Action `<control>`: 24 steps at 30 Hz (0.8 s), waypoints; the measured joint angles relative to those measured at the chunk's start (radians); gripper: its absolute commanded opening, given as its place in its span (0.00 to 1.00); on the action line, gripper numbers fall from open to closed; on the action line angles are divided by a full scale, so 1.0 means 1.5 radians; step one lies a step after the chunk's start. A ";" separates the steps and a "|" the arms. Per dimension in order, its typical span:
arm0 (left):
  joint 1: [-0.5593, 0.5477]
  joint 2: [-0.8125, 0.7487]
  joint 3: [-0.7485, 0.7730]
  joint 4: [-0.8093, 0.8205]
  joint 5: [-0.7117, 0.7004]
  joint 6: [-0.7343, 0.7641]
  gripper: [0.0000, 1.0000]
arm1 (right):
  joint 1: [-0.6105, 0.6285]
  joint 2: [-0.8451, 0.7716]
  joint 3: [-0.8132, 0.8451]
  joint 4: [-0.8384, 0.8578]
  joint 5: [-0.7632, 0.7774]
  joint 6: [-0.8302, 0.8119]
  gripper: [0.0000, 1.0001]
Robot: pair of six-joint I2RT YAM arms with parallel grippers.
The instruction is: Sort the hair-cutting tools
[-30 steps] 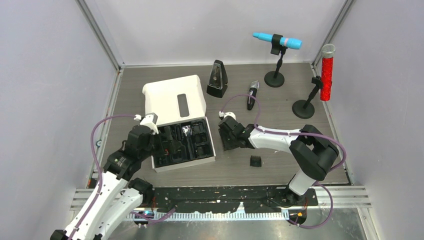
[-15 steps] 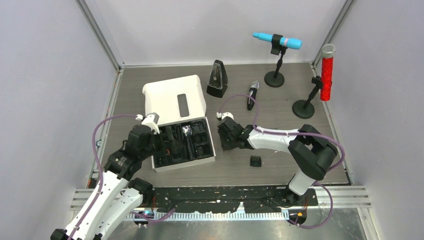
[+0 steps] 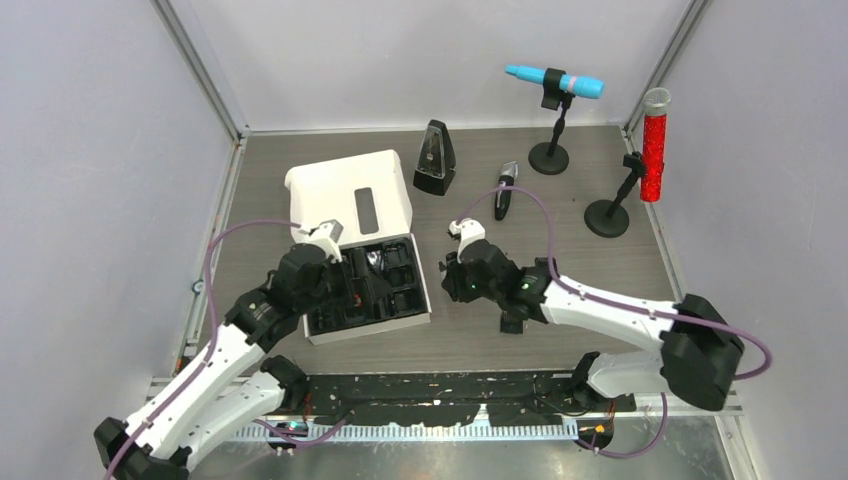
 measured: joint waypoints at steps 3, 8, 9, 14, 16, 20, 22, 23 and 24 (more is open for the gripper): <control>-0.038 0.038 0.017 0.033 -0.013 -0.022 0.91 | 0.017 -0.065 -0.025 0.032 -0.011 -0.009 0.23; -0.088 0.084 0.042 0.092 -0.041 -0.057 0.87 | 0.036 -0.134 -0.076 0.109 -0.050 -0.016 0.23; -0.099 0.091 0.046 0.102 -0.052 -0.065 0.85 | 0.038 -0.140 -0.082 0.121 -0.058 -0.017 0.22; -0.142 0.116 0.048 0.155 -0.096 -0.109 0.71 | 0.045 -0.158 -0.109 0.179 -0.100 -0.018 0.22; -0.152 0.125 0.048 0.173 -0.108 -0.123 0.66 | 0.048 -0.163 -0.116 0.197 -0.116 -0.018 0.22; -0.163 0.148 0.048 0.201 -0.122 -0.146 0.61 | 0.052 -0.167 -0.121 0.227 -0.141 -0.018 0.22; -0.166 0.158 0.048 0.210 -0.124 -0.152 0.58 | 0.053 -0.167 -0.121 0.236 -0.146 -0.018 0.23; -0.168 0.163 0.048 0.213 -0.125 -0.157 0.57 | 0.053 -0.167 -0.122 0.239 -0.149 -0.018 0.22; -0.170 0.169 0.048 0.217 -0.126 -0.160 0.55 | 0.054 -0.167 -0.122 0.242 -0.151 -0.018 0.23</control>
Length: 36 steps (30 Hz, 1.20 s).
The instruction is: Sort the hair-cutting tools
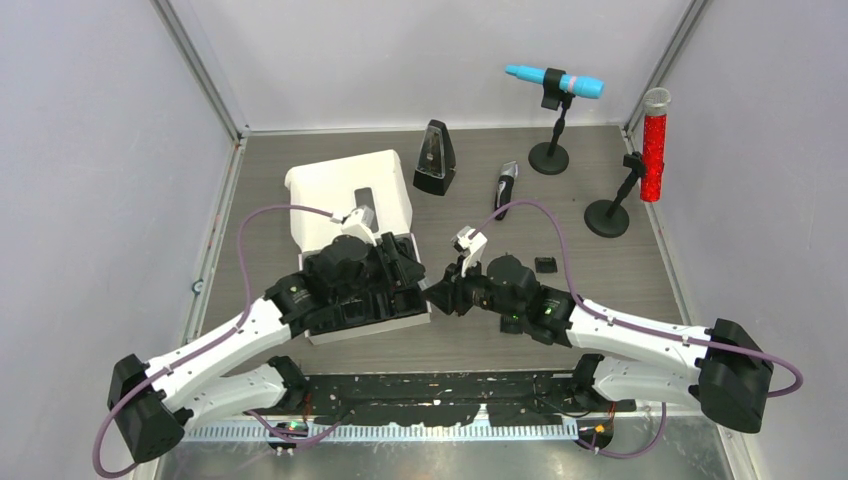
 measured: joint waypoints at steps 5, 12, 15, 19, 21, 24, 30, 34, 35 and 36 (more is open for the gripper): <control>-0.010 0.024 0.001 0.006 -0.001 -0.007 0.44 | 0.001 0.000 -0.001 0.013 -0.005 0.000 0.23; -0.020 0.030 0.002 0.016 0.000 -0.020 0.17 | 0.001 0.004 -0.002 0.016 -0.009 0.000 0.23; -0.023 0.030 0.002 0.016 -0.001 -0.021 0.01 | 0.001 0.011 -0.002 0.019 -0.013 0.001 0.25; -0.024 0.028 0.004 0.012 -0.005 -0.016 0.00 | 0.002 0.014 -0.002 0.022 -0.015 0.005 0.51; -0.024 0.023 0.008 -0.004 -0.019 -0.004 0.00 | 0.002 0.014 -0.001 0.022 -0.016 0.008 0.60; -0.024 0.000 0.025 -0.065 -0.064 0.037 0.00 | 0.002 0.014 -0.001 0.018 -0.011 0.010 0.67; 0.011 -0.082 0.056 -0.225 -0.173 0.114 0.00 | 0.003 0.014 0.000 -0.020 0.040 0.011 0.76; 0.095 -0.125 0.052 -0.325 -0.206 0.159 0.00 | 0.003 0.036 0.015 -0.064 0.090 0.014 0.77; 0.117 -0.133 0.046 -0.343 -0.209 0.167 0.00 | 0.003 0.045 0.021 -0.075 0.101 0.016 0.77; 0.137 -0.139 0.038 -0.357 -0.212 0.177 0.00 | 0.003 0.055 0.028 -0.085 0.110 0.019 0.77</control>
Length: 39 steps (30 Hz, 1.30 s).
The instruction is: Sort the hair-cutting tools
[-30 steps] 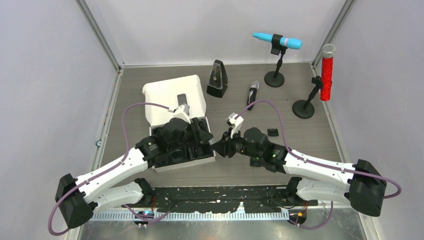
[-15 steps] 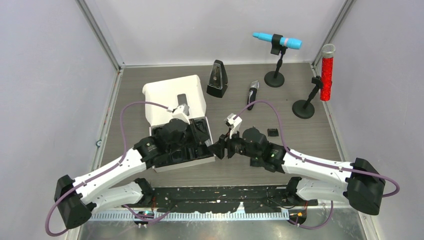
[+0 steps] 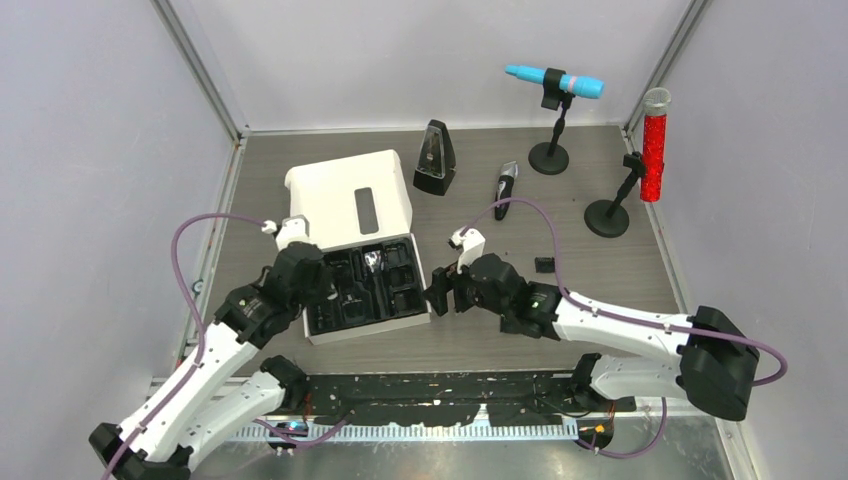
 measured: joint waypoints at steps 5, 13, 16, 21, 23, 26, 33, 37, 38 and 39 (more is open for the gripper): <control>0.064 0.009 -0.043 -0.040 -0.005 0.033 0.00 | 0.000 0.042 0.024 -0.044 0.031 0.008 0.77; 0.088 0.113 -0.065 -0.045 0.019 0.055 0.00 | 0.000 0.063 0.032 -0.090 0.052 0.020 0.78; 0.088 0.128 -0.066 -0.045 0.022 0.054 0.00 | -0.001 0.063 0.032 -0.098 0.056 0.022 0.78; 0.088 0.140 -0.069 -0.046 0.023 0.054 0.01 | -0.004 0.064 0.033 -0.104 0.057 0.022 0.78; 0.088 0.142 -0.073 -0.047 0.023 0.054 0.02 | -0.005 0.064 0.033 -0.104 0.057 0.022 0.78; 0.088 0.147 -0.075 -0.048 0.026 0.054 0.06 | -0.005 0.067 0.036 -0.104 0.057 0.022 0.78; 0.089 0.170 -0.075 -0.060 0.030 0.049 0.17 | -0.005 0.069 0.037 -0.104 0.057 0.022 0.78; 0.089 0.171 -0.075 -0.066 0.029 0.046 0.30 | -0.005 0.069 0.037 -0.104 0.057 0.022 0.78; 0.089 0.171 -0.075 -0.067 0.029 0.045 0.34 | -0.005 0.069 0.037 -0.104 0.057 0.022 0.78; 0.089 0.171 -0.075 -0.070 0.030 0.045 0.36 | -0.005 0.069 0.037 -0.104 0.057 0.022 0.78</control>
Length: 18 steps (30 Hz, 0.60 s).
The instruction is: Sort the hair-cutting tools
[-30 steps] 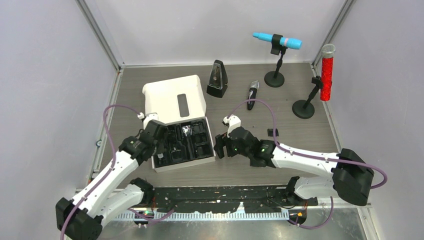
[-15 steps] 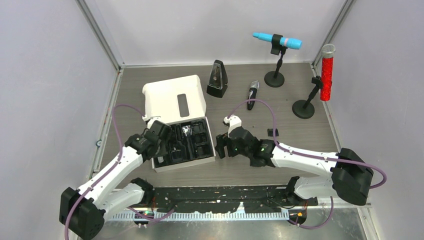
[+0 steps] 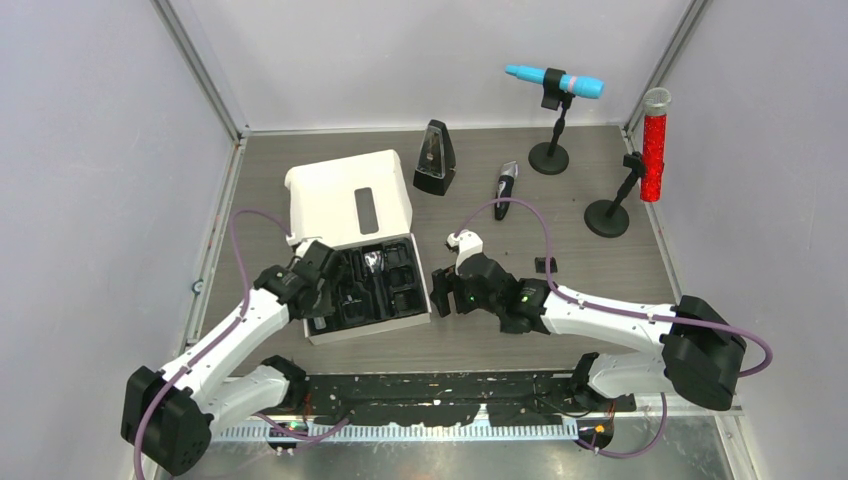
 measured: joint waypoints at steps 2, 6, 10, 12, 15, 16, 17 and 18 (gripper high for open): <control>0.000 0.000 0.000 -0.009 0.001 -0.004 0.39 | 0.000 0.000 0.000 0.000 0.000 0.000 0.78; 0.000 -0.002 0.003 -0.024 0.003 -0.008 0.40 | 0.000 0.000 0.000 0.000 0.000 0.000 0.78; 0.000 -0.023 0.011 -0.029 0.015 -0.011 0.37 | 0.000 0.000 0.000 0.000 0.000 0.000 0.78; 0.000 -0.042 0.012 -0.029 0.022 -0.011 0.32 | 0.000 0.000 0.000 0.000 0.000 0.000 0.78; 0.000 -0.047 0.012 -0.026 0.025 -0.012 0.22 | 0.000 0.000 0.000 0.000 0.000 0.000 0.78; 0.000 -0.045 0.012 -0.024 0.025 -0.012 0.19 | 0.000 0.000 0.000 0.000 0.000 0.000 0.78; 0.000 -0.042 0.012 -0.022 0.025 -0.012 0.17 | 0.000 0.000 0.000 0.000 0.000 0.000 0.78; 0.000 -0.037 0.012 -0.019 0.024 -0.013 0.16 | 0.000 0.000 0.000 0.000 0.000 0.000 0.78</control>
